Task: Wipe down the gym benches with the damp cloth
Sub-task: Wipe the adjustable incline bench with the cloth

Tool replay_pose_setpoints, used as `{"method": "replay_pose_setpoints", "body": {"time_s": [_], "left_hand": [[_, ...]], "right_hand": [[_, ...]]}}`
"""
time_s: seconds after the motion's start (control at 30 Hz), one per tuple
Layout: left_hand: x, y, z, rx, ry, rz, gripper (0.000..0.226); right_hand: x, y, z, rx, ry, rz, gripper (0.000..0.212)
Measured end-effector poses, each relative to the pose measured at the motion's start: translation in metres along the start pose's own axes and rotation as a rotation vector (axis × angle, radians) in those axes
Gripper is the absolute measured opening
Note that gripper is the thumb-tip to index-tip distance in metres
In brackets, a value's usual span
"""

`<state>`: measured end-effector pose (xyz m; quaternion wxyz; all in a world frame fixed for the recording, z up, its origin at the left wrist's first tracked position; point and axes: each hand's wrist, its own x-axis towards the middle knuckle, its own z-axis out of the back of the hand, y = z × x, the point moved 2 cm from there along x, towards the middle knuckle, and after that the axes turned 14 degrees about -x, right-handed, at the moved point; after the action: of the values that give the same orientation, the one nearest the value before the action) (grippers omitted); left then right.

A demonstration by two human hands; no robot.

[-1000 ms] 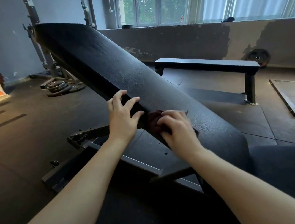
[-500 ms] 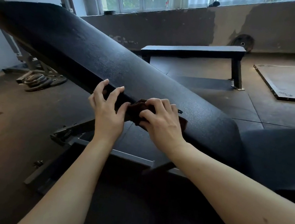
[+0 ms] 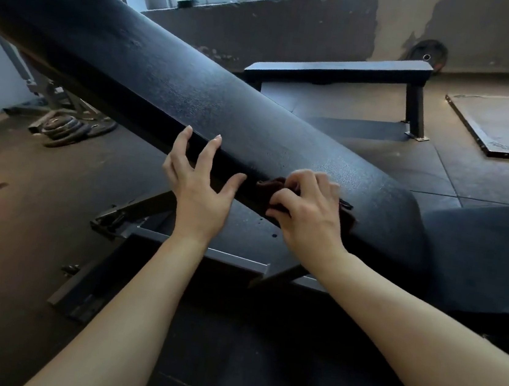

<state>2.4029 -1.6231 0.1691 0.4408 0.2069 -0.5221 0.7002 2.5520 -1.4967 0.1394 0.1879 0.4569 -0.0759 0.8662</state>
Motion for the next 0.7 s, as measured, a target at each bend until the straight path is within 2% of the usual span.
{"method": "replay_pose_setpoints", "body": {"time_s": [0.17,0.33,0.47,0.6,0.7], "left_hand": [[-0.017,-0.011,-0.017,0.117,0.053,-0.091,0.062],[-0.033,-0.031,-0.045,0.127,0.141,-0.210,0.043],[-0.039,-0.040,-0.055,0.125,0.175,-0.283,0.033],[-0.039,-0.039,-0.052,0.099,0.189,-0.297,0.030],[-0.041,-0.042,-0.054,0.111,0.164,-0.303,0.029]], "right_hand": [[-0.040,-0.042,0.018,-0.009,0.027,0.036,0.021],[-0.104,-0.099,0.046,-0.078,0.071,-0.008,0.015],[-0.099,-0.089,0.040,-0.024,0.039,-0.068,0.015],[-0.068,-0.062,0.025,-0.003,0.023,-0.010,0.019],[-0.072,-0.069,0.028,0.009,0.043,0.039,0.019]]}}
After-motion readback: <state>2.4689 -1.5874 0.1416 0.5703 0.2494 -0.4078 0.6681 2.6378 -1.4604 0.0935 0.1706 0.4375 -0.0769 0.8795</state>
